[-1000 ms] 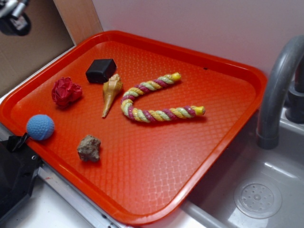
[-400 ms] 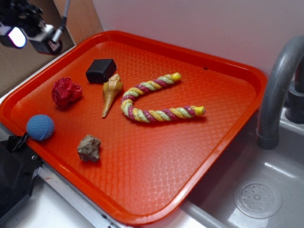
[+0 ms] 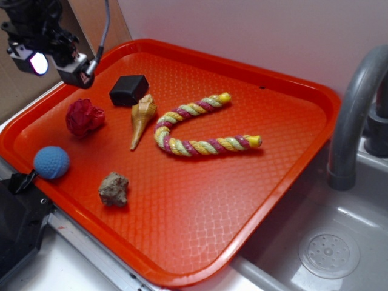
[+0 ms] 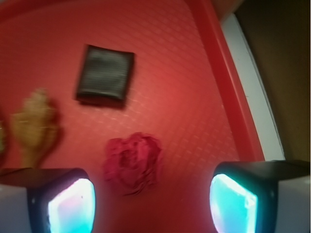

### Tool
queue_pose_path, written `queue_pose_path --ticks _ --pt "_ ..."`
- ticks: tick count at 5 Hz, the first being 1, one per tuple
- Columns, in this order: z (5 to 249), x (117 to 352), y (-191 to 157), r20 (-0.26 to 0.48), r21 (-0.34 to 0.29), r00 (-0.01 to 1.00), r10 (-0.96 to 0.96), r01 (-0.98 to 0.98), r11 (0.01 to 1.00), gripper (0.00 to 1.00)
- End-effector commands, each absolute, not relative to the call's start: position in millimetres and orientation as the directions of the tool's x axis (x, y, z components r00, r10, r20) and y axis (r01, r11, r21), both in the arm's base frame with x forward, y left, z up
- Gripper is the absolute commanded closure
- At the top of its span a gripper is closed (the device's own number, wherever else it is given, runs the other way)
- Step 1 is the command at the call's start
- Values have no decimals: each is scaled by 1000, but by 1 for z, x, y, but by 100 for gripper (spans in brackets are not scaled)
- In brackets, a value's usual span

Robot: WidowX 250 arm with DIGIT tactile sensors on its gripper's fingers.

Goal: Grab the red paper.

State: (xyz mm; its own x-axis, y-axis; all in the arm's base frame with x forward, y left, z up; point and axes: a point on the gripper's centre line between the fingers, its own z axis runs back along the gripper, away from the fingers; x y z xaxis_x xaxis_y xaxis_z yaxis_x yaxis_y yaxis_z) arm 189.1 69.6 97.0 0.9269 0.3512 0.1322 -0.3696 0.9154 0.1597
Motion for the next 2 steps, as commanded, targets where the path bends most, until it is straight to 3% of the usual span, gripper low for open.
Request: queue_pose_path --ticks 1,2 --pt "74 194 82 113 231 942 315 -333 914 0" --pt "61 197 84 82 242 951 297 -308 920 0"
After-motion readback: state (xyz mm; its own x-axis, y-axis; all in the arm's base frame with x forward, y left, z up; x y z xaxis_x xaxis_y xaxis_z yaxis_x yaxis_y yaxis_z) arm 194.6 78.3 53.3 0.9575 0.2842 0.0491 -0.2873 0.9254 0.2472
